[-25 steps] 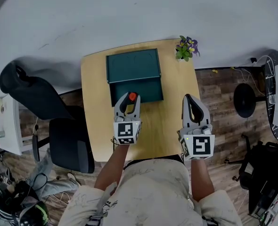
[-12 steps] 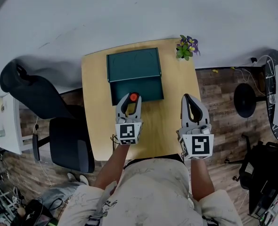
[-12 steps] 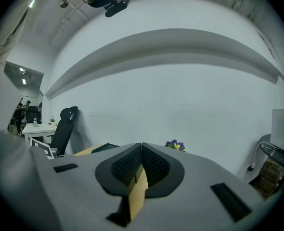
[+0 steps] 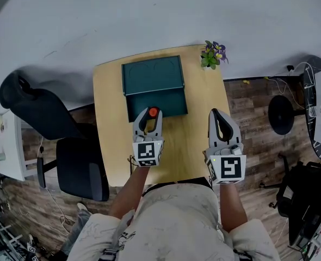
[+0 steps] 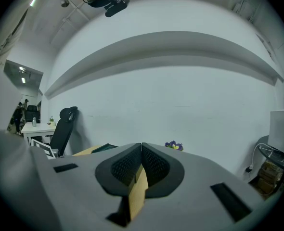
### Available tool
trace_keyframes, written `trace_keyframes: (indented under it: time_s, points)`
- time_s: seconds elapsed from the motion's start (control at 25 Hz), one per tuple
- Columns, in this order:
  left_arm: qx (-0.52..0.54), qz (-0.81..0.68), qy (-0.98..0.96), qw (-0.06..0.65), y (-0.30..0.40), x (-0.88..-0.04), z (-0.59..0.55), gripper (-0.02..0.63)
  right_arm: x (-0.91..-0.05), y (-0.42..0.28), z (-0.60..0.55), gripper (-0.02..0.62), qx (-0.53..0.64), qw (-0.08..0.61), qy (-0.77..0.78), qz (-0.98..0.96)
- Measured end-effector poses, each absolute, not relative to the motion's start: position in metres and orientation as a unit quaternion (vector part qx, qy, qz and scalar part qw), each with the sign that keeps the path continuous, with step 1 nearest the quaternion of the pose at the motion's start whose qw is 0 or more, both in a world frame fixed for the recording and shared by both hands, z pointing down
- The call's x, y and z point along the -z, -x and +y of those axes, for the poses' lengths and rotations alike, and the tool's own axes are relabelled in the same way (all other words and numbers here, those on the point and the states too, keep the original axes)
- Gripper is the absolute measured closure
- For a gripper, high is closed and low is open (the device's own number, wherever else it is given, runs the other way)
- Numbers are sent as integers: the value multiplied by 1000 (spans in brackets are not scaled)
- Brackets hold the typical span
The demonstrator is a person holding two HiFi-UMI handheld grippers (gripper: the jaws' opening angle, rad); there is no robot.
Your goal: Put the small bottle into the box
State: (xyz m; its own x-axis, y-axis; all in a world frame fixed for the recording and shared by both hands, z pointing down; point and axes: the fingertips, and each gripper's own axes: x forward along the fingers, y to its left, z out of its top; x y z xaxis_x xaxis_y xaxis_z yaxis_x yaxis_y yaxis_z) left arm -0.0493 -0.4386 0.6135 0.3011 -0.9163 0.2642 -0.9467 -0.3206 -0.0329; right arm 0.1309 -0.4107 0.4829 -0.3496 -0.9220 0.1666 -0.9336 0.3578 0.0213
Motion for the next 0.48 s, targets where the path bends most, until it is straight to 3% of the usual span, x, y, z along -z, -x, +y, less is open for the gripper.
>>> trace_keyframes:
  time_s: [0.2, 0.48]
  points:
    - [-110, -568, -812, 74, 42, -612, -435, 379, -479, -133, -405, 579, -39, 72, -572, -816]
    - [-101, -582, -802, 87, 51, -608, -431, 368, -474, -135, -395, 578, -36, 71, -576, -813]
